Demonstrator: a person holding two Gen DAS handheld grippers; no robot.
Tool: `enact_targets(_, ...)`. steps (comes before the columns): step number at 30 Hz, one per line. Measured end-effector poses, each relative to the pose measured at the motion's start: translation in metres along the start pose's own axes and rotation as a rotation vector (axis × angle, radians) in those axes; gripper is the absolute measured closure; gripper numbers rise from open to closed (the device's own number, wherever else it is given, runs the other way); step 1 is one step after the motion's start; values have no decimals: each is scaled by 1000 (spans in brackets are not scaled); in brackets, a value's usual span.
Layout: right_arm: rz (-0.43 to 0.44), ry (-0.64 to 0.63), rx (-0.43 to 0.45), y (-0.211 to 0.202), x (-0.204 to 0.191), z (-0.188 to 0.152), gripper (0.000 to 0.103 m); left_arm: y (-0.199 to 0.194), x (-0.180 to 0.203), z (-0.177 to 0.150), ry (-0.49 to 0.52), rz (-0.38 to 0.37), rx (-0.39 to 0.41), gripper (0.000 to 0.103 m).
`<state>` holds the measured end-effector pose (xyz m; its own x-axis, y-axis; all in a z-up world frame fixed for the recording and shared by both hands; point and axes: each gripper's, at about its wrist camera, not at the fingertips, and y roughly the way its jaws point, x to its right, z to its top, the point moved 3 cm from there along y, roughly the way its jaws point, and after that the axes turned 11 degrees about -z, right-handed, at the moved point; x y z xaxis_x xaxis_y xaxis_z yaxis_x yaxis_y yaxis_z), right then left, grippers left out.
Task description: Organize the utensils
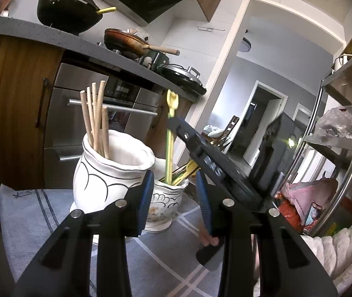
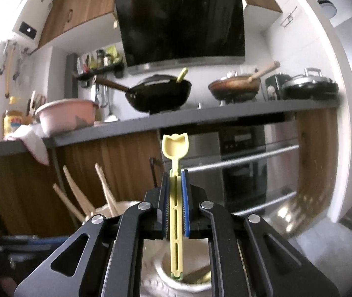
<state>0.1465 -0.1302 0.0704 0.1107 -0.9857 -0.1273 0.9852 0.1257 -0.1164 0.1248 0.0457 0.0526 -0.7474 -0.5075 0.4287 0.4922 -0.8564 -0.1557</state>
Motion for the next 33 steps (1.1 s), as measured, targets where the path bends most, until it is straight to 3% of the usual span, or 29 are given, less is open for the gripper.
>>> enact_targets(5, 20, -3, -84, -8, 8, -16, 92, 2, -5, -2, 5, 45, -9, 69)
enact_targets(6, 20, -4, -95, -10, 8, -18, 90, 2, -4, -3, 14, 65, -11, 69)
enact_targets(8, 36, 8, -111, -16, 11, -20, 72, 0, -4, -5, 24, 92, -11, 66)
enact_targets(9, 41, 13, -111, -19, 11, -20, 69, -1, -3, -6, 29, 104, -9, 66)
enact_targets(13, 43, 10, -127, -41, 15, -23, 68, -14, 0, -14, 41, 157, -1, 65)
enact_targets(15, 42, -6, -144, -51, 17, -27, 66, -20, 0, -21, 45, 198, 0, 60)
enact_targets(21, 13, -84, -182, -76, 23, -41, 41, -29, 10, -43, 155, 409, 1, 50)
enact_targets(25, -12, -126, -186, -82, 26, -48, 29, -26, 20, -50, 243, 497, 12, 31)
enact_targets(33, -8, -156, -174, -83, 26, -57, 22, -20, 26, -57, 290, 536, 28, 13)
